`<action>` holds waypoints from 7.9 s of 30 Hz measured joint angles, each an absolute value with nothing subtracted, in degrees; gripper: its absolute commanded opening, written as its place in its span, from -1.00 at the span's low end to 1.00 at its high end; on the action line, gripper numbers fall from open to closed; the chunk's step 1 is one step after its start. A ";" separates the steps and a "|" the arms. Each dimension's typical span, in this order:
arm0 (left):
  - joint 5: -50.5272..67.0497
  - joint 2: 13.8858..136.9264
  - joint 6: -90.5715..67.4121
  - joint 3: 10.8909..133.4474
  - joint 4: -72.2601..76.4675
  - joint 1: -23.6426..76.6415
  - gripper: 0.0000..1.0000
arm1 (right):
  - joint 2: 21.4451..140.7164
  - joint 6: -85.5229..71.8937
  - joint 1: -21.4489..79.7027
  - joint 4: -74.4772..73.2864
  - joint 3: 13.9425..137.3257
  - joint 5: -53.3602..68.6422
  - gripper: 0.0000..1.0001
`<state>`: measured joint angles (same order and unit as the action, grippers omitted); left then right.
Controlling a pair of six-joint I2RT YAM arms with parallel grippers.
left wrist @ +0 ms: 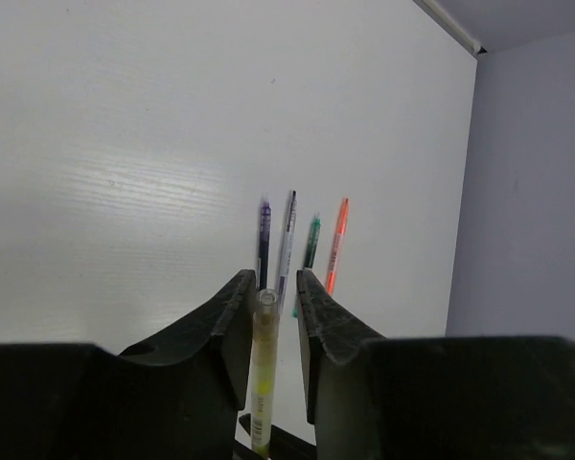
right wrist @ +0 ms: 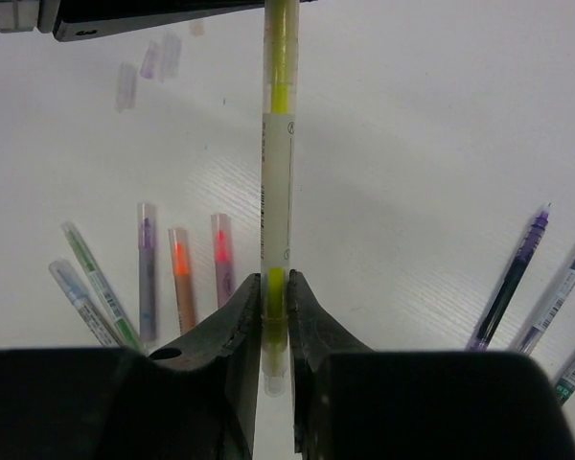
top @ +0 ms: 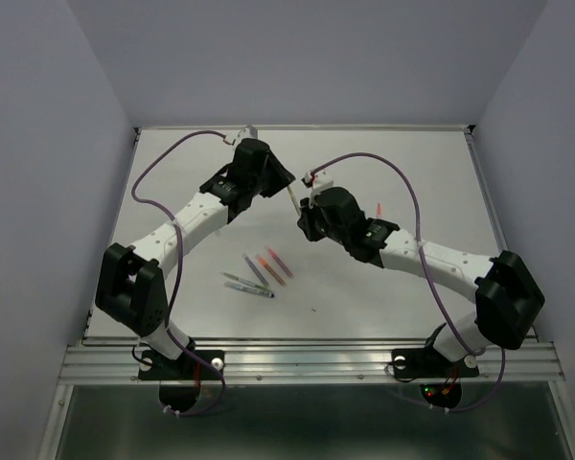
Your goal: Open the pen caps
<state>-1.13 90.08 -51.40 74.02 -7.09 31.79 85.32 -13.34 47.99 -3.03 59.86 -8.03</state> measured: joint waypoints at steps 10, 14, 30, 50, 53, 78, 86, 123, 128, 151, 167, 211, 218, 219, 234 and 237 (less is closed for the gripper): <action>-1.87 90.04 -49.54 74.02 -7.60 31.79 -1.00 | 85.17 -13.23 47.99 -3.05 59.88 -8.82 -0.98; -3.75 89.65 -47.22 74.02 -7.73 31.81 -1.00 | 85.19 -12.36 47.97 -3.07 59.88 -7.92 -0.99; -13.04 92.75 -37.95 88.68 -7.01 17.69 -1.00 | 73.82 -15.38 54.85 -11.73 47.07 10.37 -0.99; -14.68 90.61 -39.86 65.21 -15.35 17.78 -1.00 | 93.23 -22.65 41.19 -11.99 56.62 -16.19 -0.84; -15.40 91.68 -39.88 65.23 -15.46 17.78 -1.00 | 95.72 -22.52 40.84 -11.90 57.63 -17.37 -0.78; -15.18 100.55 -41.34 65.23 -17.23 17.91 -0.64 | 93.36 -22.68 40.03 -12.99 57.82 -17.72 0.18; -14.96 100.68 -41.63 65.23 -17.19 17.93 -0.04 | 88.92 -21.19 40.03 -13.02 57.82 -15.79 0.76; -14.90 78.63 -40.75 64.73 -19.14 18.00 0.98 | 104.92 -9.93 51.40 -12.95 68.77 -8.91 1.00; -14.85 78.65 -40.77 63.99 -19.64 18.00 0.98 | 107.33 -9.61 51.75 -13.19 69.41 -10.61 1.00; -11.05 79.83 -40.07 63.96 -18.92 18.00 0.98 | 111.39 -11.00 53.74 -12.01 71.26 -10.11 -0.89; 7.49 79.77 -38.13 59.68 -9.91 20.73 0.98 | 90.52 -11.79 52.64 -4.91 60.16 -11.11 -0.99; 4.82 81.71 -41.60 62.81 -7.18 31.07 -1.00 | 88.79 -13.08 49.95 -3.20 64.93 -6.87 -0.99; 1.63 83.77 -43.57 64.55 -10.22 31.14 -1.00 | 89.73 -11.40 48.80 -2.90 64.18 0.01 -0.99; 1.19 84.47 -43.81 65.54 -11.29 31.16 -1.00 | 89.71 -11.40 48.38 -1.98 63.53 1.26 -0.99; -3.42 94.21 -48.07 81.08 -13.13 19.59 -1.00 | 81.03 -20.91 53.80 5.93 43.44 21.71 -0.99; -5.37 93.73 -48.31 81.84 -9.63 16.84 -1.00 | 81.06 -22.35 54.46 3.33 42.89 23.14 -0.99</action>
